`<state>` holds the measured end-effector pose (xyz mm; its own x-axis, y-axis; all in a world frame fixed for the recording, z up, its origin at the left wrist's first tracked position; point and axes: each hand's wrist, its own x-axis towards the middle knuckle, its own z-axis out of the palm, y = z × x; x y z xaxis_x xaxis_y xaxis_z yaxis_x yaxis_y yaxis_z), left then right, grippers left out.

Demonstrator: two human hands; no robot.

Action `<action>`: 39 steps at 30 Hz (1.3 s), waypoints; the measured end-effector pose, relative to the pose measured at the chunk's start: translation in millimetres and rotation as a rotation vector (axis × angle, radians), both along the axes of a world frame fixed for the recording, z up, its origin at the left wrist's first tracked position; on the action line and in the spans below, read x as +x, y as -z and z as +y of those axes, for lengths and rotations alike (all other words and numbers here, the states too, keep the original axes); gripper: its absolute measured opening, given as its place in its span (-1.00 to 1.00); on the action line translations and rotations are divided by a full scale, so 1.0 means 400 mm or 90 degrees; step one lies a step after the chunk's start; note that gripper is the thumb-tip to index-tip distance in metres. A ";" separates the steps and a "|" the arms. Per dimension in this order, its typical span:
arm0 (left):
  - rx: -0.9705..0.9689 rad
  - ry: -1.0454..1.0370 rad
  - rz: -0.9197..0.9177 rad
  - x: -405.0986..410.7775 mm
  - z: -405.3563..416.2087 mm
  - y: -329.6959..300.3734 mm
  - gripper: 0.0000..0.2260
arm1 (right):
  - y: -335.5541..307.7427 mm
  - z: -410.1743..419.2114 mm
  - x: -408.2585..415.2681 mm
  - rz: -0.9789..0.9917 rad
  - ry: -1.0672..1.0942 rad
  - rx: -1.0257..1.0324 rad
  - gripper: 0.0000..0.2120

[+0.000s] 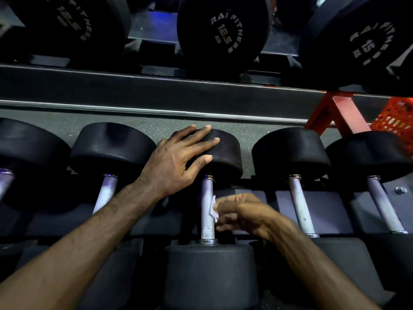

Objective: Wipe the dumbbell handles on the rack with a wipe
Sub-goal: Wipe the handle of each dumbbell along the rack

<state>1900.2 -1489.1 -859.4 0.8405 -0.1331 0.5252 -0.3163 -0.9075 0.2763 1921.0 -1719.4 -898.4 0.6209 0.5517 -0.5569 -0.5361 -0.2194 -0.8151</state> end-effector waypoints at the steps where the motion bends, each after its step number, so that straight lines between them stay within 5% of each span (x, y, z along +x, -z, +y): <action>1: -0.001 -0.002 0.001 0.000 0.000 0.000 -0.55 | 0.002 0.012 0.011 -0.029 0.037 0.020 -0.94; 5: 0.004 -0.002 0.005 -0.001 0.000 0.003 -0.55 | -0.002 0.032 0.017 -0.111 0.096 0.035 -0.91; 9: 0.004 -0.006 0.001 0.000 -0.001 0.001 -0.55 | -0.004 -0.015 -0.022 -0.072 -0.036 -0.084 -0.81; 15: -0.002 -0.006 -0.007 -0.001 -0.001 0.004 -0.55 | -0.018 0.047 0.013 -0.172 0.132 0.000 -0.81; 21: -0.004 -0.007 -0.014 0.000 -0.004 0.005 -0.55 | -0.021 -0.008 -0.035 -0.139 -0.081 -0.115 -0.78; 28: -0.003 -0.009 -0.011 -0.001 -0.002 0.006 -0.55 | -0.020 0.035 -0.007 -0.279 0.061 -0.091 -0.71; 33: -0.007 -0.012 -0.008 -0.004 -0.004 0.010 -0.55 | -0.004 0.003 -0.041 -0.677 -0.077 -0.309 -0.73; 39: 0.001 -0.014 -0.027 0.002 0.002 0.017 -0.55 | -0.004 -0.030 -0.022 -1.044 -0.374 -0.162 -0.80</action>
